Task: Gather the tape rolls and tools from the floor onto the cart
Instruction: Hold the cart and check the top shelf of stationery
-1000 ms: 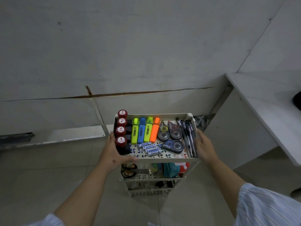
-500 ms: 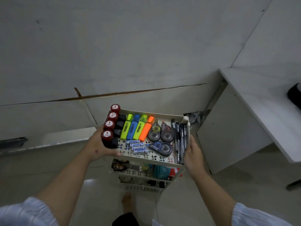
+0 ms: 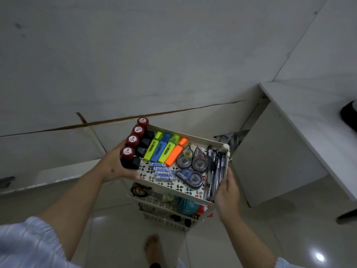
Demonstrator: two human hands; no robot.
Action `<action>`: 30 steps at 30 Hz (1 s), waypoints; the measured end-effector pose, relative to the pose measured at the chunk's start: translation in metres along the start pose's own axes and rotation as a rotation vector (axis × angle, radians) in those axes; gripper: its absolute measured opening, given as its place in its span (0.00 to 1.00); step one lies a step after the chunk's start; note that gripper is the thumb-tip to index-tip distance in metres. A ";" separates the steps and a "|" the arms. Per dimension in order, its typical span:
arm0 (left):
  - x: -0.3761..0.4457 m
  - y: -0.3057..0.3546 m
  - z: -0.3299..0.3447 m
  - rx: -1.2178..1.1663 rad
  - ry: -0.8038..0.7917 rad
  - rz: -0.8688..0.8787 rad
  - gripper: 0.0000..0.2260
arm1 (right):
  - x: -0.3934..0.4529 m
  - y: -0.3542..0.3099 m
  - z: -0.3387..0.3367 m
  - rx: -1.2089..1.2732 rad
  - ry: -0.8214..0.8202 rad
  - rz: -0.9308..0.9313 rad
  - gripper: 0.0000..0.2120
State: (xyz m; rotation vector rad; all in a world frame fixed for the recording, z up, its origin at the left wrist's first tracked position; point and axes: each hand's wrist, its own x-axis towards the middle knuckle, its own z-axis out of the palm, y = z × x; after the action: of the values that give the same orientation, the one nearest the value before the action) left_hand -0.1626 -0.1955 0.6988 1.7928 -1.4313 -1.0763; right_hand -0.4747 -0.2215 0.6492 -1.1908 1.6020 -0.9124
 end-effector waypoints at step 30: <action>0.004 0.011 0.075 -0.049 0.305 -0.144 0.60 | 0.126 -0.064 -0.024 -0.192 -0.182 -0.096 0.17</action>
State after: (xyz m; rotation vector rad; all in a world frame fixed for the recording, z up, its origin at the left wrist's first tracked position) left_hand -0.2327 -0.1997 0.6705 1.9501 -1.1000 -0.8536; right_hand -0.4933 -0.3588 0.6860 -1.4518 1.5211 -0.6985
